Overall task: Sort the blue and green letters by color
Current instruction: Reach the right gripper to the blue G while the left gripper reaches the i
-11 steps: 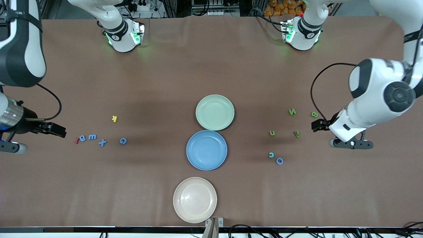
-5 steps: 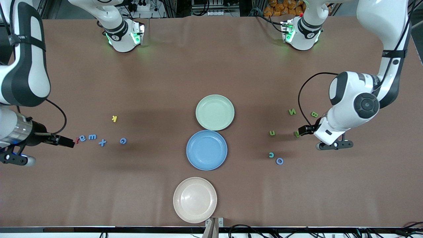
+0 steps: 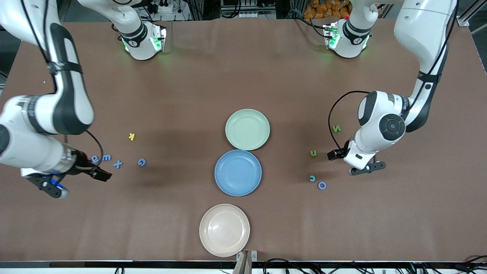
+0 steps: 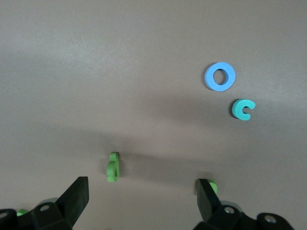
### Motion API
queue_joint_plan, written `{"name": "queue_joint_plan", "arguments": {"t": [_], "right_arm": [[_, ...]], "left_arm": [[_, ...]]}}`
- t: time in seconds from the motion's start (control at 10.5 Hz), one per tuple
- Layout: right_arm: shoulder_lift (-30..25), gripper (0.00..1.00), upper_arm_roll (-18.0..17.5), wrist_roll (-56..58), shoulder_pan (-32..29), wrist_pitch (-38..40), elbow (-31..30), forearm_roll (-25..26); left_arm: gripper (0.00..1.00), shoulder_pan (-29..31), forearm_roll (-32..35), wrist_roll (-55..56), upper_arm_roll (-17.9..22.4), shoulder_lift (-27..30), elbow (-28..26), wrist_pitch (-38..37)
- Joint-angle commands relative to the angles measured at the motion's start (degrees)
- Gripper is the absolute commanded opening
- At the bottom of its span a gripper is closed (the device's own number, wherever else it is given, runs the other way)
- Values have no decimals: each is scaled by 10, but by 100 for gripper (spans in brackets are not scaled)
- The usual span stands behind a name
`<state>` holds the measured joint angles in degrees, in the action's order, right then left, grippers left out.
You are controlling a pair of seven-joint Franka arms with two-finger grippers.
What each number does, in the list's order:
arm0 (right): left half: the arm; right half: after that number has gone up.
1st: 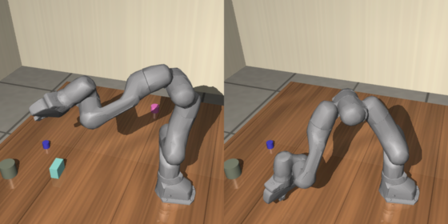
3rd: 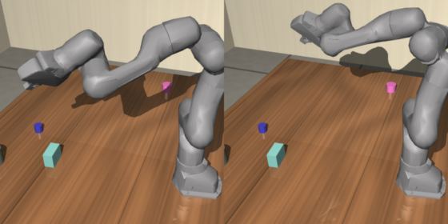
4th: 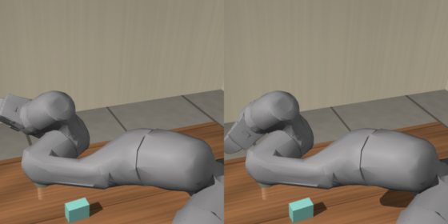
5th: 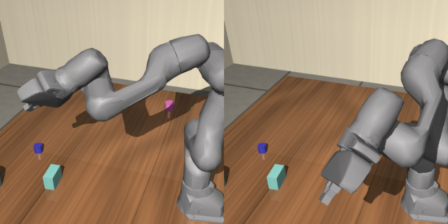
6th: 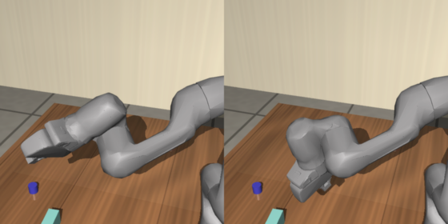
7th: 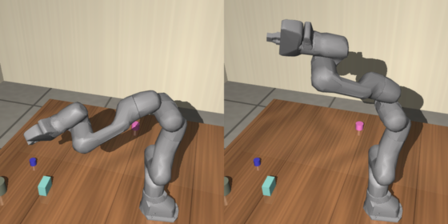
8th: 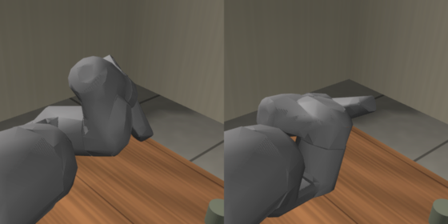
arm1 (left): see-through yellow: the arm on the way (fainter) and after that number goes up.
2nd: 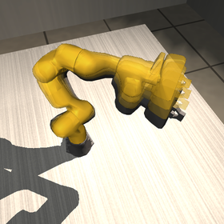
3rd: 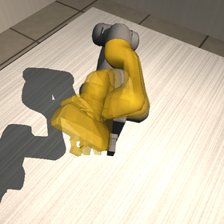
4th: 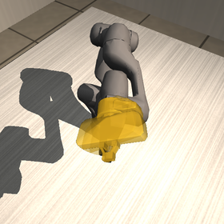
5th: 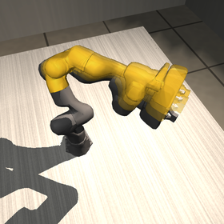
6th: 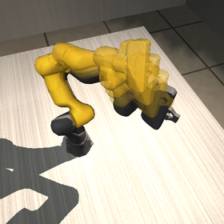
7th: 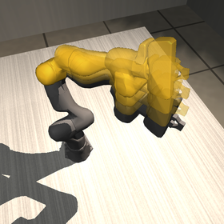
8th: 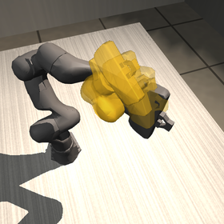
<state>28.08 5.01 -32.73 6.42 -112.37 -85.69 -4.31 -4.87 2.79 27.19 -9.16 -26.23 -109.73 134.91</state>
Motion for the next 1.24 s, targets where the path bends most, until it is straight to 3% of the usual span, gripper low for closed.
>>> {"name": "queue_joint_plan", "arguments": {"t": [0.0,0.38,0.57,1.05,1.14], "right_arm": [[0,100,-1,-113,13,-73,-77,-7],[27,100,-13,-159,11,-244,-184,-31],[48,100,-17,-160,11,-260,-187,-38],[49,100,-26,-160,9,-341,-264,-38],[46,93,-34,-160,8,-342,-269,-38]], "left_arm": [[100,0,11,16,0,-3,-23,35],[100,9,11,19,1,-19,-27,34],[100,10,11,36,3,-28,-27,34],[100,15,11,36,4,-48,-27,34],[100,15,11,36,4,-54,-26,34]]}}
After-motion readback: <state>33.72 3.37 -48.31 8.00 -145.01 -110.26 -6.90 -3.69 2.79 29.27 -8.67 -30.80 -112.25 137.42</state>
